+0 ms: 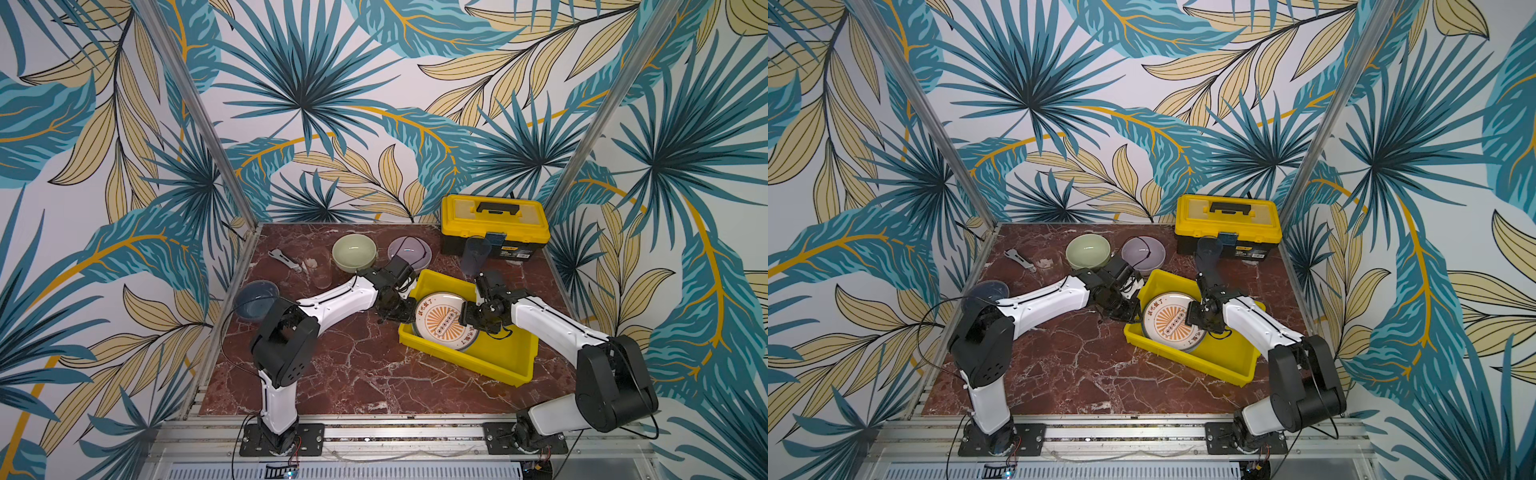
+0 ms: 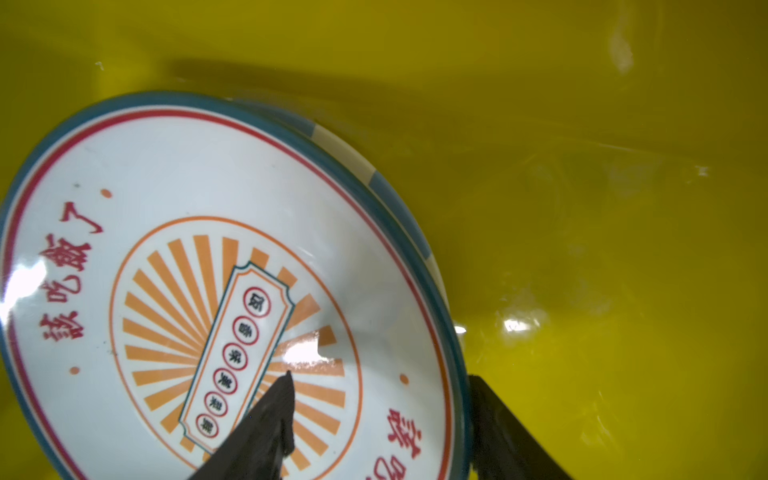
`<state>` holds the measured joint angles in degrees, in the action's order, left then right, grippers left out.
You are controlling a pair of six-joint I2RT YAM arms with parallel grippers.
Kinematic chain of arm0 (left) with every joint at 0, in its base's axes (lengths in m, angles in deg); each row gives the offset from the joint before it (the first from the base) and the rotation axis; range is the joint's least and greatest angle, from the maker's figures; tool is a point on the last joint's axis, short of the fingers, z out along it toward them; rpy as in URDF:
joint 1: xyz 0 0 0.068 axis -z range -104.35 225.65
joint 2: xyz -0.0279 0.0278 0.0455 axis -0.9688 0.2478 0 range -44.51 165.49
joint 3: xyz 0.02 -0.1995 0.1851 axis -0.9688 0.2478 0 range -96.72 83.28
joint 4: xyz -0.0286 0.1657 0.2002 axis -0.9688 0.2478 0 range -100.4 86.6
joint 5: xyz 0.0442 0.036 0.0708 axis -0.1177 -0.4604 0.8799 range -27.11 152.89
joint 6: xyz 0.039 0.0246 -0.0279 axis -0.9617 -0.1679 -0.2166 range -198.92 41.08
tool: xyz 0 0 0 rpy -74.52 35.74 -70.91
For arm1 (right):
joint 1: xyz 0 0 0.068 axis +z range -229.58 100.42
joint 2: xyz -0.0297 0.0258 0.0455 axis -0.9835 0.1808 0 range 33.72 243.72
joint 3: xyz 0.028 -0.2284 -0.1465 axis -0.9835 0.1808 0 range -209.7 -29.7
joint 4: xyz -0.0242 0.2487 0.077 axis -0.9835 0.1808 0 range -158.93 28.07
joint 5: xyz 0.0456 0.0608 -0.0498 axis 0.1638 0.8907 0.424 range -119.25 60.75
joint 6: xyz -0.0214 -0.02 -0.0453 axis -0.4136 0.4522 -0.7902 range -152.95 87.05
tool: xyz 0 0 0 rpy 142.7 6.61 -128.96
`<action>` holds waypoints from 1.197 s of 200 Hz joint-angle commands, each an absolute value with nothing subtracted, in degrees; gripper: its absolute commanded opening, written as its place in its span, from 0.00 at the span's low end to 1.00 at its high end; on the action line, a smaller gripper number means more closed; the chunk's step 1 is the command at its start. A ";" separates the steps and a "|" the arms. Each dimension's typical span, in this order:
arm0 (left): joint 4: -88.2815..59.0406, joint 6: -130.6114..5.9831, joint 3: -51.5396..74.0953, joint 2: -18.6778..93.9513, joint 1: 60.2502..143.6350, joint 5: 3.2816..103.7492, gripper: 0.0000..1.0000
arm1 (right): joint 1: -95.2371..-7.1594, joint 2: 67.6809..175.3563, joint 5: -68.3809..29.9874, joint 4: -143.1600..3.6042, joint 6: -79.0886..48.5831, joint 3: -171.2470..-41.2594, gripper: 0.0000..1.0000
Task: Place the mixed dishes into the plastic bin
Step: 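Lower the sunburst plate flat onto the bin plates with the right gripper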
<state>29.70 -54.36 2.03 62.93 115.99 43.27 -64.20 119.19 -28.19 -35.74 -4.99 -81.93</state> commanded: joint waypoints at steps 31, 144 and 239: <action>28.18 -54.57 -0.39 63.24 116.65 40.73 0.32 | -63.28 122.36 -28.09 -36.84 -3.86 -83.62 0.67; 28.21 -53.88 -0.42 62.54 116.65 41.34 0.31 | -62.89 122.28 -31.29 -34.89 -6.01 -85.77 0.77; 29.24 -52.71 0.79 61.38 115.91 44.99 0.26 | -63.58 118.74 -31.27 -31.73 -7.97 -86.71 0.77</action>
<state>29.87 -53.38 2.03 62.98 115.99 43.88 -63.33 120.96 -30.55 -34.36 -6.54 -85.25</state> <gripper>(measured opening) 0.257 0.765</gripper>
